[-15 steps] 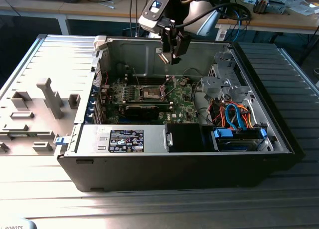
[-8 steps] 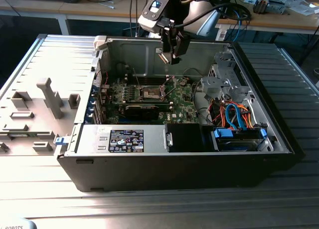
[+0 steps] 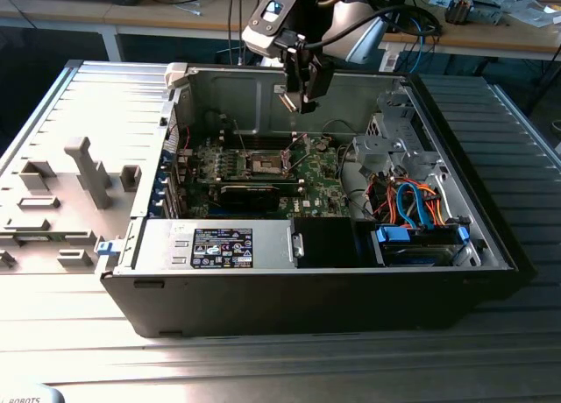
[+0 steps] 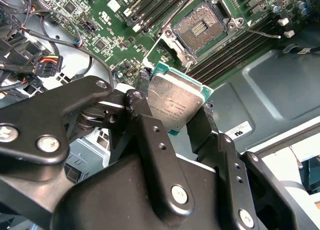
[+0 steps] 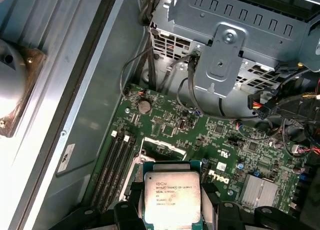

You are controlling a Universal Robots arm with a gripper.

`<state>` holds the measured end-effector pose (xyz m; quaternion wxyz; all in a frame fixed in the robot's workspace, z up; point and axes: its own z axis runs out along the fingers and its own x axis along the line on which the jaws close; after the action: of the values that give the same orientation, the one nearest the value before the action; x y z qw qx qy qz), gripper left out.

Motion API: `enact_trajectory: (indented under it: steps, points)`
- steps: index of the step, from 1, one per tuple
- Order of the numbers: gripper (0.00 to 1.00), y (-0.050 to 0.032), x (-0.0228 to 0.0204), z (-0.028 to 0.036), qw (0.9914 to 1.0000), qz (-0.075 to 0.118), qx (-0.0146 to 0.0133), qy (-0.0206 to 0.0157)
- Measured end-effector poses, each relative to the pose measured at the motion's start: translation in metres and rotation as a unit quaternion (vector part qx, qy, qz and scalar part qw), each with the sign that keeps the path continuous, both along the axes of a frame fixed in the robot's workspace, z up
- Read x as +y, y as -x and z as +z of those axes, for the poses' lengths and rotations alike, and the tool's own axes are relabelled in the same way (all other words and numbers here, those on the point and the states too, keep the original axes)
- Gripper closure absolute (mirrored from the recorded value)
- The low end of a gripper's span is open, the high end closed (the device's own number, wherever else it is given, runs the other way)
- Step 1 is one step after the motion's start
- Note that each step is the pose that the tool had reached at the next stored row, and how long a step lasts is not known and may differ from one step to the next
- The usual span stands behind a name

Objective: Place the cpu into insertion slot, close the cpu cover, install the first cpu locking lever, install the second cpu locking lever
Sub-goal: 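Place the cpu into insertion slot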

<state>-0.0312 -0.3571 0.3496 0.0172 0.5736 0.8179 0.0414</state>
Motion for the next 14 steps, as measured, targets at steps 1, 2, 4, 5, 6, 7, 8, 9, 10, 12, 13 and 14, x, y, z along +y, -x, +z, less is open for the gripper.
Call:
enact_trajectory:
  steps: [1, 2, 4, 5, 6, 7, 8, 9, 10, 12, 13, 14]
  points:
    - [0.45, 0.0, 0.0, 0.0, 1.0, -0.002, 0.0, 0.0]
    - [0.45, 0.0, 0.0, 0.0, 1.0, -0.002, 0.0, 0.0]
    - [0.45, 0.0, 0.0, 0.0, 0.99999, -0.004, 0.0, 0.0]
    - [0.45, 0.0, 0.0, 0.0, 0.99999, -0.005, 0.0, 0.0]
    - [0.45, 0.0, 0.0, 0.0, 0.99998, -0.007, 0.0, 0.0]
    - [0.45, 0.0, 0.0, 0.0, 0.99997, -0.007, 0.0, 0.0]
    - [0.45, 0.0, 0.0, 0.0, 0.99997, -0.008, 0.0, 0.0]
    - [0.45, 0.0, 0.0, 0.0, 0.99996, -0.009, 0.0, 0.0]
    - [0.45, 0.0, 0.0, 0.0, 0.99995, -0.01, 0.0, 0.0]
    - [0.45, 0.0, 0.0, 0.0, 0.99992, -0.013, 0.0, 0.0]
    - [0.45, 0.0, 0.0, 0.0, 0.99991, -0.014, 0.0, 0.0]
    - [0.45, 0.0, 0.0, 0.0, 0.99989, -0.015, 0.0, 0.0]
